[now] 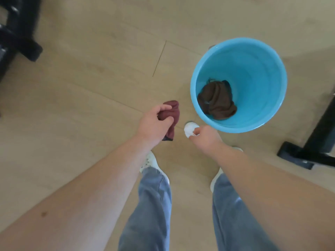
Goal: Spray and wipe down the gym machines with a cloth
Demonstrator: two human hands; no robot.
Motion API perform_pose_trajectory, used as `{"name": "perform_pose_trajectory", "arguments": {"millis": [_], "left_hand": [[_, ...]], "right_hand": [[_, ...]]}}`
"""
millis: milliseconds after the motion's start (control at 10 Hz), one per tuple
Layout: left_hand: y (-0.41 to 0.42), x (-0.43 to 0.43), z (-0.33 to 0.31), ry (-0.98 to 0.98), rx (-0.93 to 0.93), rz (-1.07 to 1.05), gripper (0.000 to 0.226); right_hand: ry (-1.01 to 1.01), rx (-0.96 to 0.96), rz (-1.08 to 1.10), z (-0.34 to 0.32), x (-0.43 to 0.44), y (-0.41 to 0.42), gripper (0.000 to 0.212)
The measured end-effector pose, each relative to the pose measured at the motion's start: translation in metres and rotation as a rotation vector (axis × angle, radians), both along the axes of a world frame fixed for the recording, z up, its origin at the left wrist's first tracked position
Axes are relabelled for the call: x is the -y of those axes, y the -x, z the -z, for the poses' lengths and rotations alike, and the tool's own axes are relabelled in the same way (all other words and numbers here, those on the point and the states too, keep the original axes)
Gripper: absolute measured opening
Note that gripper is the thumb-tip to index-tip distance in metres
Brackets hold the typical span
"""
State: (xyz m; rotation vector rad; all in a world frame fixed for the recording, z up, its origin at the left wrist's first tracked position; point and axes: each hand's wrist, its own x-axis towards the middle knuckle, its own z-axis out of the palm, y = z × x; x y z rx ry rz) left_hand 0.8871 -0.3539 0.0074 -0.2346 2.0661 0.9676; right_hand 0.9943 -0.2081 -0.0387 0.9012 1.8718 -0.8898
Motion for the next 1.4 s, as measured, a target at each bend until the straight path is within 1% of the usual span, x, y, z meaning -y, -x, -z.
{"name": "perform_pose_trajectory", "arguments": {"millis": [200, 400, 500, 600, 700, 800, 900, 1000, 1100, 1200, 1300, 1400], "left_hand": [[-0.016, -0.001, 0.025, -0.016, 0.051, 0.003, 0.033], [-0.018, -0.006, 0.027, -0.031, 0.075, -0.024, 0.033], [-0.018, -0.012, 0.019, -0.029, 0.065, -0.017, 0.033], [-0.021, -0.021, 0.002, -0.042, 0.048, -0.020, 0.033], [-0.025, -0.036, -0.022, -0.088, 0.037, -0.021, 0.035], [-0.033, -0.064, -0.049, -0.197, 0.077, -0.014, 0.033], [-0.035, -0.100, -0.076, -0.292, 0.091, 0.050, 0.036], [-0.028, -0.131, -0.099, -0.316, 0.055, 0.141, 0.048], [-0.018, -0.151, -0.119, -0.283, 0.030, 0.184, 0.055], [-0.009, -0.155, -0.123, -0.127, -0.010, 0.258, 0.058], [-0.003, -0.144, -0.132, -0.006, 0.036, 0.285, 0.055], [0.000, -0.127, -0.150, 0.040, -0.007, 0.286, 0.048]], "right_hand": [[0.027, 0.093, -0.013, 0.040, -0.004, -0.021, 0.036], [0.021, 0.105, 0.124, 0.045, -0.016, -0.029, 0.038], [0.032, 0.065, 0.186, 0.031, -0.020, -0.027, 0.042], [0.030, -0.055, 0.277, -0.002, -0.025, -0.021, 0.034], [0.148, -0.188, 0.540, -0.045, -0.038, -0.010, 0.020], [0.393, -0.256, 0.808, -0.093, -0.061, -0.003, 0.030], [0.490, -0.346, 0.955, -0.131, -0.088, 0.002, 0.025], [0.428, -0.362, 1.104, -0.146, -0.115, 0.003, 0.030], [0.392, -0.383, 1.178, -0.153, -0.136, 0.006, 0.033], [0.159, -0.299, 0.960, -0.154, -0.149, 0.008, 0.048], [-0.049, -0.152, 0.765, -0.160, -0.151, 0.004, 0.067], [-0.073, -0.145, 0.742, -0.173, -0.144, 0.001, 0.068]]}}
